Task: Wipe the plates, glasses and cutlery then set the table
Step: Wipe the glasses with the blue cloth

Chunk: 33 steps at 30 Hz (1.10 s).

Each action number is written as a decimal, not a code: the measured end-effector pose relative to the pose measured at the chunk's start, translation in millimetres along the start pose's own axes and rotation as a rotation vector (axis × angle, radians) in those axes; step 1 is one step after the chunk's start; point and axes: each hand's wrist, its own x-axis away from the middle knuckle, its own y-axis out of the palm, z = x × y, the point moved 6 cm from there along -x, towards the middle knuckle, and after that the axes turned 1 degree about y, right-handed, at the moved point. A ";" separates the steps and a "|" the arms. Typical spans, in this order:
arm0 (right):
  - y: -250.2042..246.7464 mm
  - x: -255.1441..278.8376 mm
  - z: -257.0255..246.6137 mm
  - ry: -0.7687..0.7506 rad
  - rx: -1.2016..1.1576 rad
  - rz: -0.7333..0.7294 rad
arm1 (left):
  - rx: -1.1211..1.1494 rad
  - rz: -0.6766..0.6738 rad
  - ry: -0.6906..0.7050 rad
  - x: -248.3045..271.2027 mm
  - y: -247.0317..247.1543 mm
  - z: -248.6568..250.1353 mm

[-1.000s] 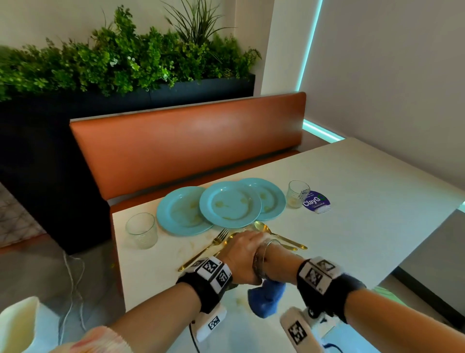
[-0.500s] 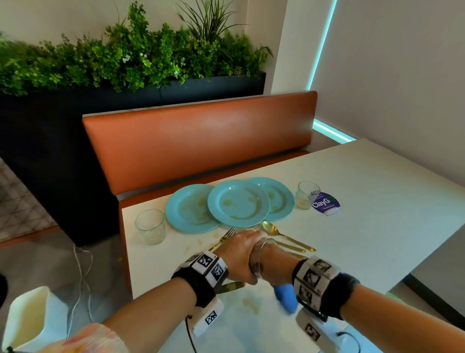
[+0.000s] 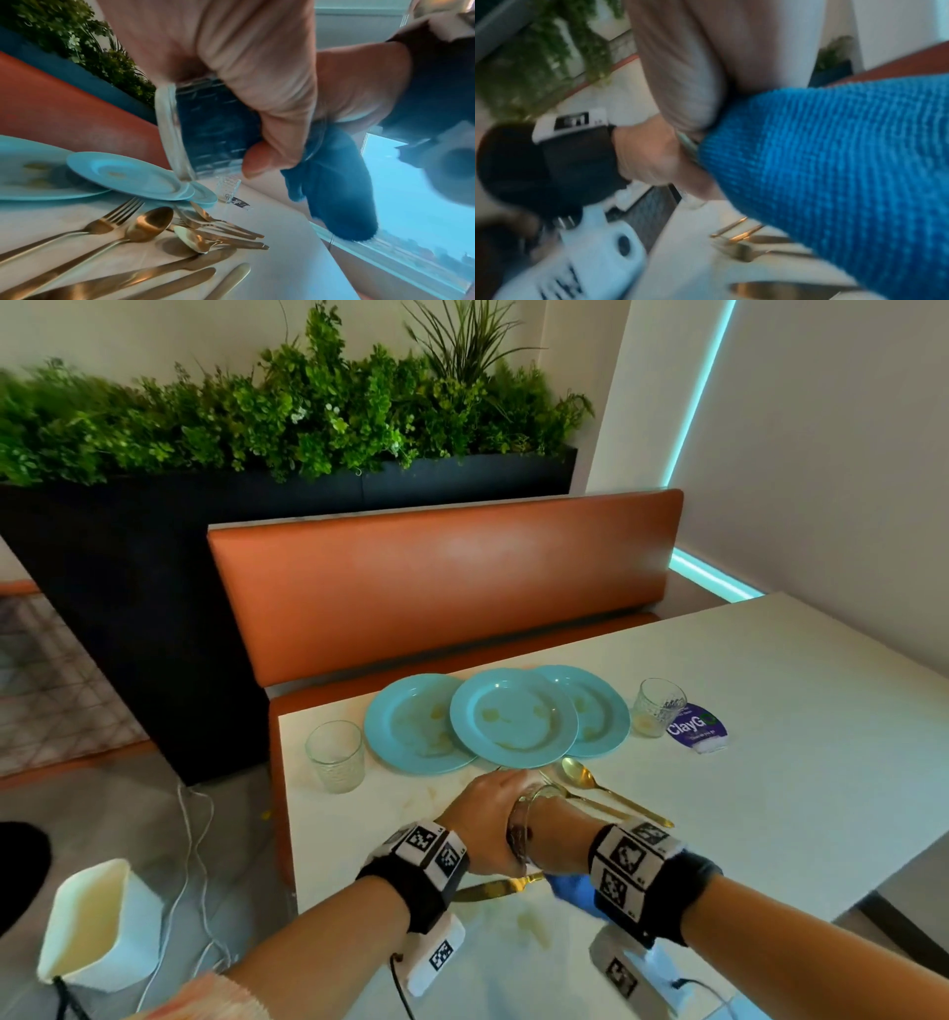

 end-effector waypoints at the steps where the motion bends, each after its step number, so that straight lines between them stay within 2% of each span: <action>1: 1.8 -1.7 -0.6 -0.001 -0.244 0.023 | -0.005 0.015 0.010 3.6 -0.9 -2.5; 3: 9.1 -7.1 -6.1 0.030 -0.877 -0.028 | 0.016 0.093 0.003 9.9 -6.1 -9.0; 4: 10.8 -12.2 -8.4 0.062 -1.117 -0.044 | 0.034 0.153 -0.005 12.7 -11.5 -12.9; 5: 11.4 -17.4 -12.0 0.074 -1.257 -0.062 | 0.041 0.200 -0.017 13.5 -16.6 -17.9; 7: 10.9 -21.5 -21.1 0.068 -1.357 -0.101 | 0.036 0.229 -0.045 15.8 -27.5 -27.6; 10: -0.1 -16.2 -31.1 -0.025 -1.326 -0.145 | 0.005 0.247 -0.122 30.2 -34.2 -60.2; 11: -6.2 -15.5 -31.4 -0.065 -1.298 -0.137 | 0.044 0.286 -0.196 41.1 -36.4 -76.2; 13: -18.4 -19.2 -27.9 -0.108 -1.256 -0.083 | 0.168 0.420 -0.354 66.5 -37.9 -108.6; 15: -27.1 -25.2 -22.7 -0.099 -1.227 -0.031 | 0.150 0.551 -0.445 87.2 -36.2 -133.8; 19: -27.8 -39.4 -18.0 -0.036 -1.137 0.010 | 0.104 0.527 -0.671 110.6 -20.8 -175.6; 23: -19.3 -52.3 -21.7 0.013 -1.095 0.000 | 0.187 0.495 -0.753 115.5 -19.3 -184.5; 30: -7.9 -60.4 -16.8 0.058 -0.996 0.011 | 0.417 0.600 -0.862 115.7 -13.0 -200.2; 33: -5.7 -62.1 -10.3 0.081 -0.987 0.027 | 0.470 0.593 -0.897 109.9 -9.9 -210.2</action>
